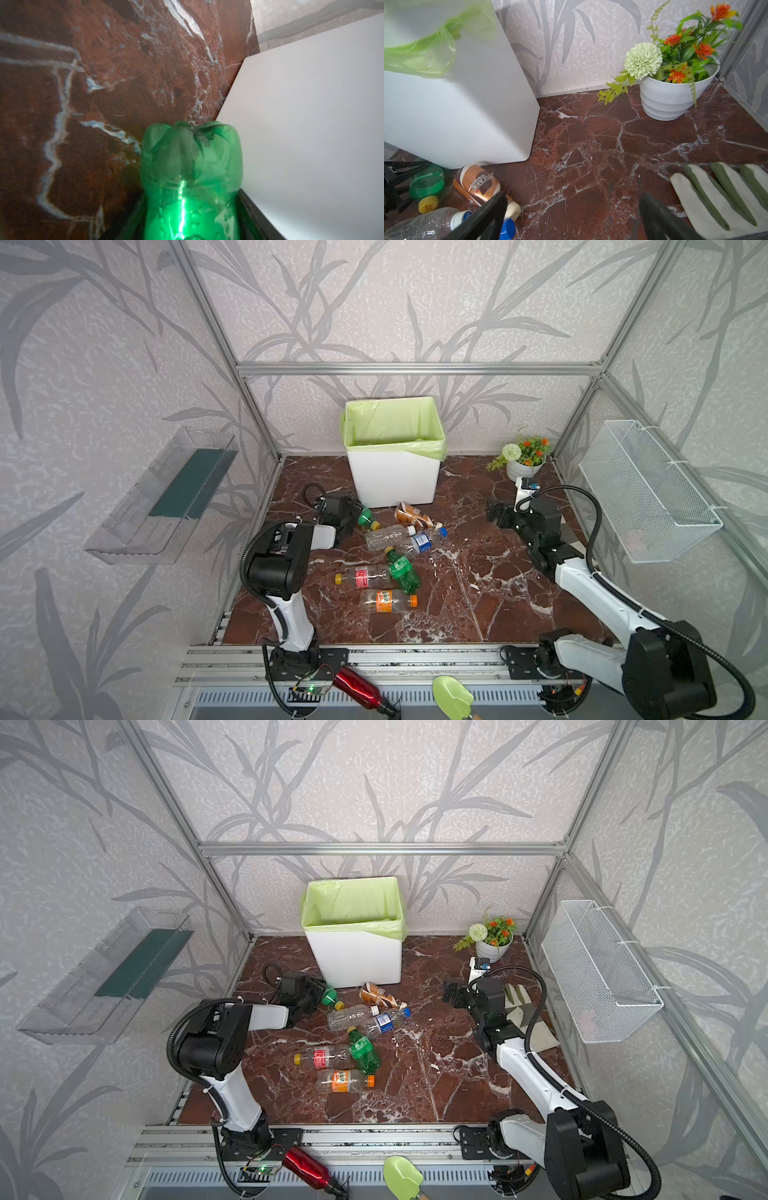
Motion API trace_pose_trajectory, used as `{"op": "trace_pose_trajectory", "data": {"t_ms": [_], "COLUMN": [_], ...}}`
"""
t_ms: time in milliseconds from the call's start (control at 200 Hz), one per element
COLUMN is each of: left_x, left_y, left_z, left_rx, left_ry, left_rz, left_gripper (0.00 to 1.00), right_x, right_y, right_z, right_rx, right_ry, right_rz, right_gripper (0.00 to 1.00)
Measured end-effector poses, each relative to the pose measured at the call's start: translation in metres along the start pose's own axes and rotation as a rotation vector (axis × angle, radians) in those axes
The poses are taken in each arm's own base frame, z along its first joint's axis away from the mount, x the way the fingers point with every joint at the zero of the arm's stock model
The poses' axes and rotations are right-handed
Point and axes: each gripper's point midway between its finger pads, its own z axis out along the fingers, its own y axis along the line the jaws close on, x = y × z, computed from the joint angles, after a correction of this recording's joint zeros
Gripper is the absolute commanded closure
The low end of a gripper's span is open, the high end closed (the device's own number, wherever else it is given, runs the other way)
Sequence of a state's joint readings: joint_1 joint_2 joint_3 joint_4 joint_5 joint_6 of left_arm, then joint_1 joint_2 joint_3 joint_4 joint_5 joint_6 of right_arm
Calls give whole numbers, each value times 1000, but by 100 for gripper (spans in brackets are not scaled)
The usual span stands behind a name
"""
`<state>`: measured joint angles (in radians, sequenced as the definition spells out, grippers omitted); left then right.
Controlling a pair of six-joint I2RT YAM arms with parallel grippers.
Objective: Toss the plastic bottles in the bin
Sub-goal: 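Grasp the green Sprite bottle beside the bin with the left gripper, then lift the Sprite bottle over the bin with the left gripper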
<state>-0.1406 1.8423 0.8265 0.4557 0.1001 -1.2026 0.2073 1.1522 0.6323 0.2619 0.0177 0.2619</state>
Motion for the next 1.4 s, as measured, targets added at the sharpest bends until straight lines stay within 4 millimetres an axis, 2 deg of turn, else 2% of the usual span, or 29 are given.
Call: {"op": "trace_pose_trajectory", "data": {"t_ms": [140, 290, 455, 585, 695, 790, 865, 955, 1030, 1110, 1165, 1235, 1295, 1359, 1399], "left_x": [0, 1, -1, -12, -34, -61, -88, -118, -140, -152, -156, -157, -151, -136, -124], "left_y": [1, 4, 6, -13, -41, -72, -107, -161, -208, -252, -278, -305, -328, -355, -372], "left_z": [-1, -4, -17, -39, -73, -115, -157, -222, -287, -349, -383, -408, -415, -398, -375], "left_rx": [13, 26, 26, 64, 120, 161, 209, 295, 390, 491, 557, 619, 660, 683, 683], "left_ry": [2, 3, -5, -40, -110, -204, -303, -443, -571, -674, -723, -749, -748, -698, -643], "left_rz": [-10, -17, -13, 7, 55, 119, 188, 271, 345, 407, 444, 487, 526, 581, 620], "left_gripper": [55, 57, 57, 57, 56, 55, 54, 54, 55, 55, 56, 56, 56, 55, 54], "right_x": [1, 1, 1, 1, 1, 1, 1, 0, -1, 1, 4, 7, 8, 8, 8], "right_y": [0, 0, 0, 0, -1, -3, -5, -11, -19, -24, -26, -27, -27, -26, -25], "right_z": [0, 0, 0, 0, 0, 0, 0, 0, -1, -2, -2, -3, -4, -5, -5], "right_rx": [1, 1, 1, 1, 3, 10, 19, 33, 50, 61, 64, 65, 59, 55, 51], "right_ry": [3, 4, 5, 6, 6, 5, 4, 2, 0, 2, 6, 10, 12, 10, 10], "right_rz": [0, 0, 0, -1, -7, -19, -27, -25, -18, -12, -7, -4, -2, 0, 0], "right_gripper": [1, 1, 1, 1, 1, 1, 1, 1, 1, 1, 1, 1, 1, 1, 1]}}
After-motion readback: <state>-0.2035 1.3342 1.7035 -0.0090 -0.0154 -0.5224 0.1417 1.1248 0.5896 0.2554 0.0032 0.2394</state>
